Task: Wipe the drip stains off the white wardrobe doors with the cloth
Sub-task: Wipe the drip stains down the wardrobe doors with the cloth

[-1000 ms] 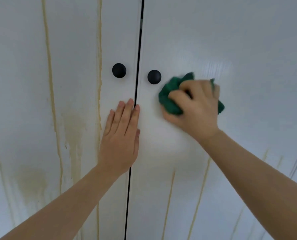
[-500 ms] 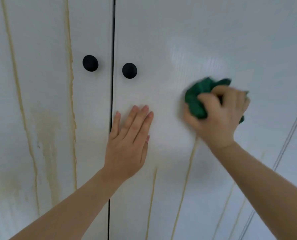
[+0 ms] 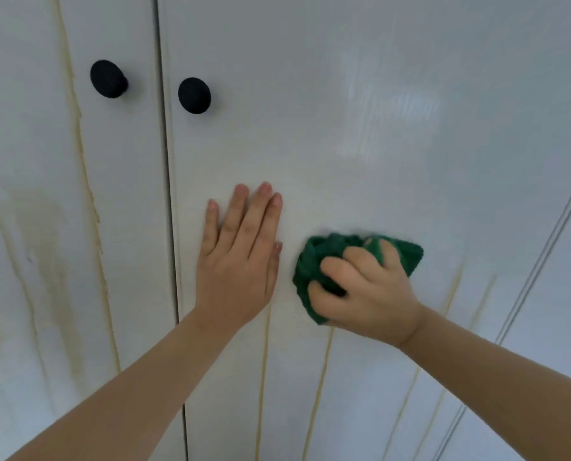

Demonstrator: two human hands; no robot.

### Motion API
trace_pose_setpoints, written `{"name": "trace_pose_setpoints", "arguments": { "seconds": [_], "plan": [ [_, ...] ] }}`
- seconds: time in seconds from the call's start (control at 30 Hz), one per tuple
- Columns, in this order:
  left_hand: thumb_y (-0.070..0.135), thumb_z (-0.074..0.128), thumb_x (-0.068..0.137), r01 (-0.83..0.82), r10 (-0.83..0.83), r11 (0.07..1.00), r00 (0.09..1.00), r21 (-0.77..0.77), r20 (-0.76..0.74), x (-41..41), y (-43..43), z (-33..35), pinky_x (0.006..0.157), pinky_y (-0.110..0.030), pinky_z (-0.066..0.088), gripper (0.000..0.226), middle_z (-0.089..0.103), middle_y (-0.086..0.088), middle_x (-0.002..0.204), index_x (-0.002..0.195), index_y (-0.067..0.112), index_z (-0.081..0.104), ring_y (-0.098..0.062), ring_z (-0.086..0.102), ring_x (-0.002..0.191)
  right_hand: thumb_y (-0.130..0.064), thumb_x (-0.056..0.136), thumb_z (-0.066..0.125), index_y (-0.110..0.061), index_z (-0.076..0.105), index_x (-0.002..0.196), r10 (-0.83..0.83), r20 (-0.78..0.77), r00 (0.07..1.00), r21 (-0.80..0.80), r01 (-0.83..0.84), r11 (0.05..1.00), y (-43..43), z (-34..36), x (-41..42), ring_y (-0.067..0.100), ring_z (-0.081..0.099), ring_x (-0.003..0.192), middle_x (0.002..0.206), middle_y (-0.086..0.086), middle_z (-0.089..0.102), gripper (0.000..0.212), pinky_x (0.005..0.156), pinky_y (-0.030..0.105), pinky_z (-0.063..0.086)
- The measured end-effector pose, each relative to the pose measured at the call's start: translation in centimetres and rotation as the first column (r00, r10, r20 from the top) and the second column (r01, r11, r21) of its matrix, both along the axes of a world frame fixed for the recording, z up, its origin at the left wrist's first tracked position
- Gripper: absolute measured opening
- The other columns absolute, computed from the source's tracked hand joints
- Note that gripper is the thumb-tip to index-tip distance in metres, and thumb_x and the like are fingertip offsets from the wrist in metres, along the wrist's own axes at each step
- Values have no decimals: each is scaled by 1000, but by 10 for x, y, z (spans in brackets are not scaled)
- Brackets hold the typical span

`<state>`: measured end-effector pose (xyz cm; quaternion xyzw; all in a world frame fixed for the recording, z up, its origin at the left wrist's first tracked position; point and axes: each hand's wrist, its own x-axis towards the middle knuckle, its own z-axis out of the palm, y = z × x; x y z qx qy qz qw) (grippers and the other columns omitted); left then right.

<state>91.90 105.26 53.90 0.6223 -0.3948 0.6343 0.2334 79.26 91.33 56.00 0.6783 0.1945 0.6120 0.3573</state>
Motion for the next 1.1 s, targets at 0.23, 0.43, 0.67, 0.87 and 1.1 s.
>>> {"name": "trace_pose_setpoints", "arguments": {
  "seconds": [0.23,0.43,0.67,0.87,1.1],
  "plan": [
    [21,34,98,-14,12,999,998,-35,-59,-9,-2,2,113,-50,16,45,35,-11,145,140,4,34,-30,30,137,-31,80,66,-20,49,83,-12,171,985,85,-3,996,-42,90,-27,26,46,79,93,0,45,20,69,36,29],
    [26,34,98,-2,-1,999,997,-38,-72,-38,-24,12,111,-56,15,44,32,-10,146,140,12,39,-32,30,136,-32,76,67,-21,47,84,-62,242,968,342,-26,940,-40,45,-24,25,43,79,95,1,42,24,70,35,28],
    [26,35,98,31,-28,998,998,61,-58,-67,-55,11,111,-57,13,44,35,-11,146,140,14,41,-30,30,137,-32,78,66,-21,49,85,-55,124,991,89,44,995,-78,56,-64,24,44,79,92,0,44,21,69,35,30],
    [25,37,98,24,-21,999,996,30,-90,-79,-72,9,111,-57,14,43,37,-12,146,139,15,43,-32,31,137,-33,76,66,-22,47,82,-88,253,963,380,-15,925,-82,21,-68,23,43,78,91,0,42,23,69,34,30],
    [24,38,98,42,-41,999,996,18,-76,-76,-74,7,110,-58,15,45,36,-12,146,141,13,39,-32,29,137,-36,79,64,-22,48,85,-98,159,982,224,61,973,-107,56,-94,23,43,81,93,-1,42,22,70,34,29]
  ]
}}
